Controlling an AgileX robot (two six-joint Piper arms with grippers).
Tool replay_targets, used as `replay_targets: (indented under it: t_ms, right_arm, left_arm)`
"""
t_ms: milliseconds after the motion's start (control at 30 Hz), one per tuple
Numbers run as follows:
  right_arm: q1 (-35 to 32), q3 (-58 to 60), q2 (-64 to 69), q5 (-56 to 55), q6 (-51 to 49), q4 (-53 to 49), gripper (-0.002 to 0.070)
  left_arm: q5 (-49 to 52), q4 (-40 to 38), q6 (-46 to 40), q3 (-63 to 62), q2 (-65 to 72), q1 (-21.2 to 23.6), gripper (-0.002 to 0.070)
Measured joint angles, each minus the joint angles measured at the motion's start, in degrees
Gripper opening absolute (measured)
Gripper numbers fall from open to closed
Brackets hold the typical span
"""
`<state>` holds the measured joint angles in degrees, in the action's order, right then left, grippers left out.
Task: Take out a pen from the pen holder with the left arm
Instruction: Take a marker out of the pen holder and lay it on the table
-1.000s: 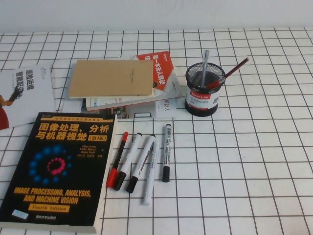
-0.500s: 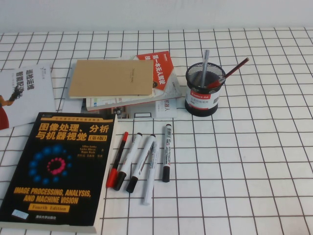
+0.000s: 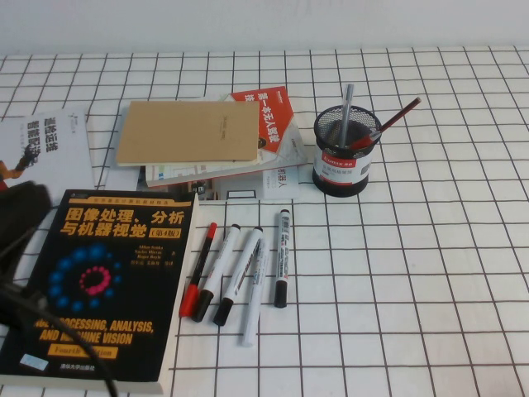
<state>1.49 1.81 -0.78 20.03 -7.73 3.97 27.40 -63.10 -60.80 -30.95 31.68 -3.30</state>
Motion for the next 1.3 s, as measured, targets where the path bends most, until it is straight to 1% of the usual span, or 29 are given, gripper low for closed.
replay_targets:
  t_ms: [133, 200, 267, 367, 467, 567, 667, 800, 900, 933, 1000, 1100, 1167, 1200, 1300]
  right_arm:
    - [0.0, 0.0, 0.0, 0.0, 0.0, 0.0, -0.0016]
    - [0.0, 0.0, 0.0, 0.0, 0.0, 0.0, -0.0017]
    - [0.0, 0.0, 0.0, 0.0, 0.0, 0.0, -0.0017]
    - [0.0, 0.0, 0.0, 0.0, 0.0, 0.0, -0.0016]
    - [0.0, 0.0, 0.0, 0.0, 0.0, 0.0, -0.0017]
    - [0.0, 0.0, 0.0, 0.0, 0.0, 0.0, -0.0017]
    - [0.0, 0.0, 0.0, 0.0, 0.0, 0.0, -0.0016]
    - [0.0, 0.0, 0.0, 0.0, 0.0, 0.0, -0.0016]
    - [0.0, 0.0, 0.0, 0.0, 0.0, 0.0, -0.0017]
    - [0.0, 0.0, 0.0, 0.0, 0.0, 0.0, -0.0016]
    - [0.0, 0.0, 0.0, 0.0, 0.0, 0.0, -0.0017]
    - [0.0, 0.0, 0.0, 0.0, 0.0, 0.0, -0.0016]
    - [0.0, 0.0, 0.0, 0.0, 0.0, 0.0, -0.0017]
    - [0.0, 0.0, 0.0, 0.0, 0.0, 0.0, -0.0016]
    - [0.0, 0.0, 0.0, 0.0, 0.0, 0.0, -0.0017]
  left_arm:
    - [6.75, -7.33, -12.12, -4.73, 12.13, -0.25, 0.0001]
    - [9.22, -11.9, -18.41, -7.16, 18.34, -1.17, 0.0001]
    - [10.16, -15.51, -24.37, -9.61, 24.12, -2.74, 0.0001]
    - [9.62, -18.09, -31.53, -13.45, 31.03, -6.23, 0.0001]
    - [7.37, -18.59, -36.15, -17.47, 37.04, -10.54, 0.0001]
    - [4.0, -18.97, -37.97, -22.01, 43.14, -14.81, 0.0001]
    - [2.59, -19.08, -39.56, -26.41, 48.84, -17.79, 0.0001]
    - [2.59, -19.08, -44.04, -31.94, 55.94, -21.08, 0.001]
    - [2.59, -19.08, -48.22, -35.53, 61.17, -23.33, 0.0063]
    - [2.59, -19.08, -49.46, -36.75, 62.72, -24.03, 0.0095]
    - [2.59, -19.08, -51.68, -39.1, 65.59, -25.24, 0.0179]
    - [2.09, -19.19, -53.73, -42.15, 69.22, -26.8, 0.0325]
    - [1.01, -19.55, -55.53, -43.99, 71.36, -28.05, 0.0394]
    - [0.03, -19.99, -56.93, -44.96, 72.5, -28.72, 0.0418]
    - [-2.54, -22.09, -62.44, -47.46, 75.67, -30.37, 0.0449]
